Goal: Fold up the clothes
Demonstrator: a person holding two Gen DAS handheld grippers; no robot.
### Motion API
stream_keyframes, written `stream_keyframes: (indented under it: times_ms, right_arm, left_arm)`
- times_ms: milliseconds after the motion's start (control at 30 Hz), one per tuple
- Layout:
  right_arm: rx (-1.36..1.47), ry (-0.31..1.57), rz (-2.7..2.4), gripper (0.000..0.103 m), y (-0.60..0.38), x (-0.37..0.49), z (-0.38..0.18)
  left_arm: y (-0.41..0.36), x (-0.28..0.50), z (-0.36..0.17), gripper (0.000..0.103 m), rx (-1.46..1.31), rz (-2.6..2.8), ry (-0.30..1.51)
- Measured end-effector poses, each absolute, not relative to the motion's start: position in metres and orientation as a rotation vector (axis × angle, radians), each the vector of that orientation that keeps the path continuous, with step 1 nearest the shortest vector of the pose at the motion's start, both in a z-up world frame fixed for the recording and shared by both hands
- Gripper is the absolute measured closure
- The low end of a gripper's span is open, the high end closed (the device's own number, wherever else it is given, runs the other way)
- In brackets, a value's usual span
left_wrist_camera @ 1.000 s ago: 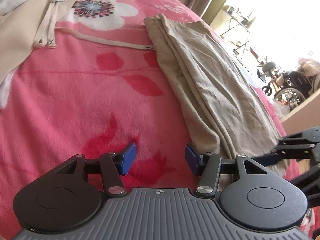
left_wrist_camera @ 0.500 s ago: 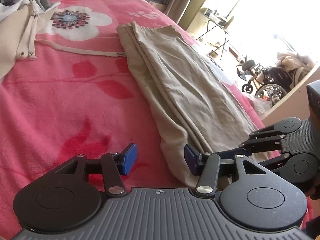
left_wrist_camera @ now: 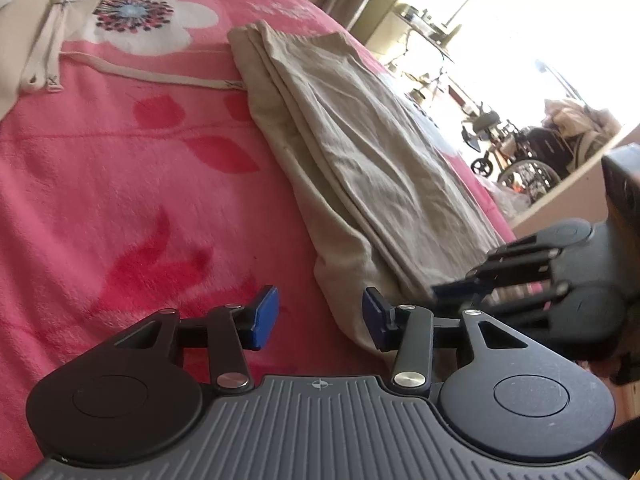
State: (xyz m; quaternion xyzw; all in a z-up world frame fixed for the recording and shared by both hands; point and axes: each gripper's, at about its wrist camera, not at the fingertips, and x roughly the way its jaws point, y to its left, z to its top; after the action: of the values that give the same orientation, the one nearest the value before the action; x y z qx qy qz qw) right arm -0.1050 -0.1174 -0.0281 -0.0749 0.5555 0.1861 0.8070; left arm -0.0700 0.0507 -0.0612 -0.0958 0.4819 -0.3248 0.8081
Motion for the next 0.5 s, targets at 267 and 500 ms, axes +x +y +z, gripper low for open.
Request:
stream_keyframes:
  times_ms: [267,500]
  right_arm:
    - [0.049,1.148,0.365,0.097,-0.154,-0.113,-0.009]
    - [0.073,1.122,0.343,0.097,-0.161,-0.117,-0.003]
  left_arm:
    - [0.041,-0.059,-0.086,0.073,-0.381,-0.782,1.183]
    - [0.045,-0.050,-0.084,0.101,-0.535,-0.829,1.183]
